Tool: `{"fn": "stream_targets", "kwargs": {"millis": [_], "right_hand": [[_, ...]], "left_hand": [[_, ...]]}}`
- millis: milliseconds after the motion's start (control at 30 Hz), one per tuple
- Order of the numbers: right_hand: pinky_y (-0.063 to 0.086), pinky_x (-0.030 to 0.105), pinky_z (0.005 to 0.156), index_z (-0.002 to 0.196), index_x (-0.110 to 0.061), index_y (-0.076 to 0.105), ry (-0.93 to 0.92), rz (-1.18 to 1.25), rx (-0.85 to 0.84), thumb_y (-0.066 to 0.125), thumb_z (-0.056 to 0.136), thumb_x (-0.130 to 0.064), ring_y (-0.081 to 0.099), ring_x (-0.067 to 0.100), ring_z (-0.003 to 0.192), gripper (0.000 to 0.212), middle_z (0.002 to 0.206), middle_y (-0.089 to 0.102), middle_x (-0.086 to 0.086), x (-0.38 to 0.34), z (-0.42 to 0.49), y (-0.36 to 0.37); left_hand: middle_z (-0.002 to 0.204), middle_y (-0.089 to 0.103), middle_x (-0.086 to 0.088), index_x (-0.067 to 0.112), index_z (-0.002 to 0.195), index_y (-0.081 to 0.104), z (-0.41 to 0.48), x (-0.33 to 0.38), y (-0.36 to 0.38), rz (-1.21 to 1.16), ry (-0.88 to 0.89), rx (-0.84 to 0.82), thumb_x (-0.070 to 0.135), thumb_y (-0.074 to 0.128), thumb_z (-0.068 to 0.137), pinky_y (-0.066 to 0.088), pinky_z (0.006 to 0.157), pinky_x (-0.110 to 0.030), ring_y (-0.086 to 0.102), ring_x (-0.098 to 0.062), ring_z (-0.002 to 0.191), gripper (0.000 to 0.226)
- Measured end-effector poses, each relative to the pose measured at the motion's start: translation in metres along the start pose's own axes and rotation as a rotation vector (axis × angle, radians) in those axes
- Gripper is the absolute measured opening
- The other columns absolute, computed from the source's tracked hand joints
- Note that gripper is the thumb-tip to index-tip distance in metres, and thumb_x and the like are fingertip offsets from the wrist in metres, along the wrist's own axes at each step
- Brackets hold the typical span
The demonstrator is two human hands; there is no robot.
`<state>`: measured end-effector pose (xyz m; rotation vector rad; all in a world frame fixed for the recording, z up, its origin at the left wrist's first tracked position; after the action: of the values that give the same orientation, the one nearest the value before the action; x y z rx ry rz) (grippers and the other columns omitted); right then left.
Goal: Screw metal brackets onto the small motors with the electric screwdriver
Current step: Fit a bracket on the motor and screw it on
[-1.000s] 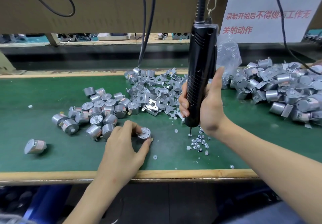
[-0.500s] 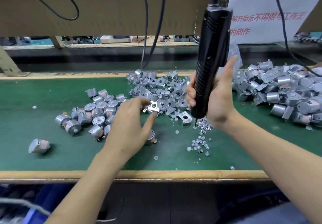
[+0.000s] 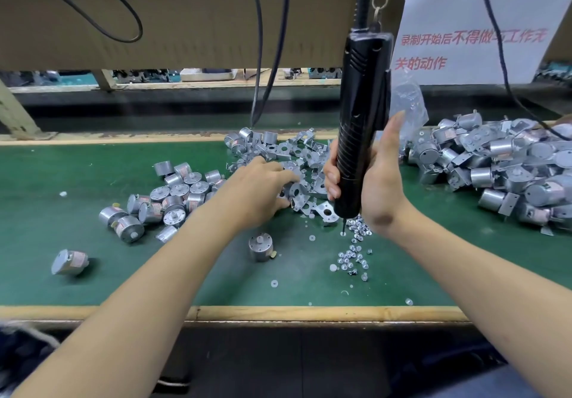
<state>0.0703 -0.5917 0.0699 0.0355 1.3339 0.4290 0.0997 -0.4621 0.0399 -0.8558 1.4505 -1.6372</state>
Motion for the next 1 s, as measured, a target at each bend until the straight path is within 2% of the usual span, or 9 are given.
{"fn": "stream_targets", "kwargs": {"millis": [167, 267, 333, 433, 567, 667, 700, 900, 1000], "right_hand": [[0.038, 0.029, 0.050, 0.072, -0.014, 0.051, 0.004, -0.001, -0.005, 0.004, 0.084, -0.077, 0.040, 0.021, 0.045, 0.079, 0.057, 0.046, 0.005, 0.000, 0.000, 0.002], [0.039, 0.027, 0.050, 0.071, -0.016, 0.053, 0.013, 0.007, -0.011, 0.005, 0.084, -0.078, 0.039, 0.021, 0.045, 0.079, 0.057, 0.046, 0.004, 0.001, 0.000, 0.003], [0.038, 0.027, 0.050, 0.069, -0.018, 0.054, 0.018, 0.010, -0.017, 0.005, 0.084, -0.078, 0.040, 0.021, 0.045, 0.079, 0.057, 0.046, 0.004, 0.003, 0.001, 0.004], [0.038, 0.029, 0.051, 0.068, -0.018, 0.054, 0.009, 0.001, -0.023, 0.005, 0.085, -0.078, 0.040, 0.021, 0.045, 0.079, 0.057, 0.046, 0.004, 0.003, 0.002, 0.006], [0.038, 0.030, 0.051, 0.071, -0.016, 0.052, 0.009, -0.008, -0.023, 0.005, 0.084, -0.078, 0.039, 0.021, 0.046, 0.079, 0.058, 0.047, 0.003, 0.005, 0.003, 0.010], [0.038, 0.029, 0.051, 0.070, -0.016, 0.051, 0.016, 0.006, -0.040, 0.005, 0.084, -0.078, 0.039, 0.021, 0.045, 0.079, 0.057, 0.046, 0.004, 0.007, 0.004, 0.016], [0.038, 0.029, 0.051, 0.070, -0.016, 0.051, 0.013, 0.005, -0.046, 0.004, 0.085, -0.078, 0.039, 0.021, 0.045, 0.079, 0.058, 0.046, 0.004, 0.007, 0.004, 0.017], [0.040, 0.028, 0.050, 0.069, -0.018, 0.053, 0.018, 0.015, -0.061, 0.004, 0.085, -0.078, 0.040, 0.021, 0.045, 0.079, 0.058, 0.047, 0.004, 0.009, 0.005, 0.023], [0.040, 0.028, 0.051, 0.068, -0.020, 0.055, 0.019, 0.012, -0.064, 0.004, 0.084, -0.079, 0.040, 0.021, 0.046, 0.079, 0.058, 0.048, 0.003, 0.010, 0.005, 0.024]], "left_hand": [[0.126, 0.053, -0.001, 0.029, 0.147, 0.040, -0.006, 0.002, 0.000, 0.027, 0.027, -0.107, 0.036, 0.065, 0.093, 0.040, 0.100, -0.042, 0.041, -0.026, 0.117, 0.060], [0.120, 0.058, -0.003, 0.026, 0.144, 0.047, -0.011, -0.004, -0.004, -0.069, 0.041, -0.090, 0.029, 0.063, 0.095, 0.040, 0.098, -0.039, 0.044, -0.026, 0.116, 0.051], [0.115, 0.062, -0.007, 0.020, 0.134, 0.059, -0.017, -0.008, -0.014, -0.123, 0.059, 0.021, 0.024, 0.061, 0.097, 0.042, 0.094, -0.041, 0.050, -0.030, 0.111, 0.038], [0.116, 0.067, -0.014, 0.008, 0.102, 0.076, -0.032, -0.017, -0.035, -0.093, 0.071, 0.307, 0.017, 0.063, 0.096, 0.048, 0.089, -0.044, 0.057, -0.039, 0.100, 0.018], [0.110, 0.071, -0.008, 0.008, 0.091, 0.079, -0.051, -0.035, -0.047, -0.223, -0.102, 0.516, 0.019, 0.069, 0.092, 0.045, 0.092, -0.030, 0.063, -0.028, 0.098, 0.015], [0.088, 0.073, 0.009, 0.016, 0.083, 0.076, -0.066, -0.055, -0.043, -0.496, -0.337, 0.571, 0.025, 0.068, 0.092, 0.040, 0.073, -0.004, 0.064, 0.002, 0.076, 0.016], [0.079, 0.071, 0.014, 0.018, 0.081, 0.075, -0.070, -0.059, -0.038, -0.545, -0.400, 0.562, 0.026, 0.067, 0.093, 0.038, 0.066, 0.000, 0.062, 0.005, 0.073, 0.017], [0.065, 0.061, 0.019, 0.021, 0.079, 0.069, -0.078, -0.069, -0.022, -0.517, -0.513, 0.482, 0.027, 0.062, 0.096, 0.034, 0.058, 0.000, 0.058, 0.008, 0.062, 0.020], [0.063, 0.063, 0.013, 0.020, 0.079, 0.069, -0.080, -0.075, -0.021, -0.500, -0.559, 0.469, 0.028, 0.059, 0.097, 0.036, 0.060, -0.010, 0.062, -0.006, 0.065, 0.023]]}}
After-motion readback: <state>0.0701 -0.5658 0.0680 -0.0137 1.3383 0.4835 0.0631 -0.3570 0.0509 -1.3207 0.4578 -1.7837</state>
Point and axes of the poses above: each hand's wrist, its own z-axis towards the middle knuckle, its own y-axis out of the palm, x = y × z, the point moved 8 cm from there along z, towards the middle knuckle
